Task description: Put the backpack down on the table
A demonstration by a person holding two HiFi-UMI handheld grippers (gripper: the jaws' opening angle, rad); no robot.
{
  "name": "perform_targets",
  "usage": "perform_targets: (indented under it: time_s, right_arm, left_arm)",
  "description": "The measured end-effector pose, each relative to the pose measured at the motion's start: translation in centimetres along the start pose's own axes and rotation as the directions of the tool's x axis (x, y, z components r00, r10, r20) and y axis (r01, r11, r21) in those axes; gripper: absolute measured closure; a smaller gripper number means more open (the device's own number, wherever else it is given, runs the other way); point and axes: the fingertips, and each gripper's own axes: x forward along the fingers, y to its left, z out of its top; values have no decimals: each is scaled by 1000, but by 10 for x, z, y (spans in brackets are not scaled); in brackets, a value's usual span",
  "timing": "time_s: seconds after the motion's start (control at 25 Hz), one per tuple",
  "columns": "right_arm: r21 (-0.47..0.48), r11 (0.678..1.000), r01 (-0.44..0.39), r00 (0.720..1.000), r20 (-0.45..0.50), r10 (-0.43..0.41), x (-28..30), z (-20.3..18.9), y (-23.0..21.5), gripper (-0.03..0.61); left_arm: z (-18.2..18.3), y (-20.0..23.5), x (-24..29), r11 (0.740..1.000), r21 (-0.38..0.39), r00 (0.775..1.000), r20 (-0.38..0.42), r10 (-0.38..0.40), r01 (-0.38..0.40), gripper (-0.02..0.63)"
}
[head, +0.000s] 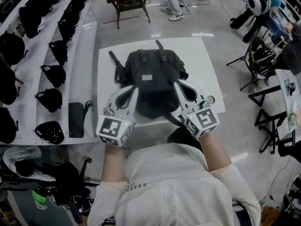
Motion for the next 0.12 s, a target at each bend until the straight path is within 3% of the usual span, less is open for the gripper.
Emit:
perform_targets:
  time_s: [0.12]
  right_arm:
    - [2, 1000, 9, 1000, -4, -9, -2, -1, -4, 565]
  left_arm:
    - [1, -5, 4, 1000, 6, 1000, -6, -9, 9, 611]
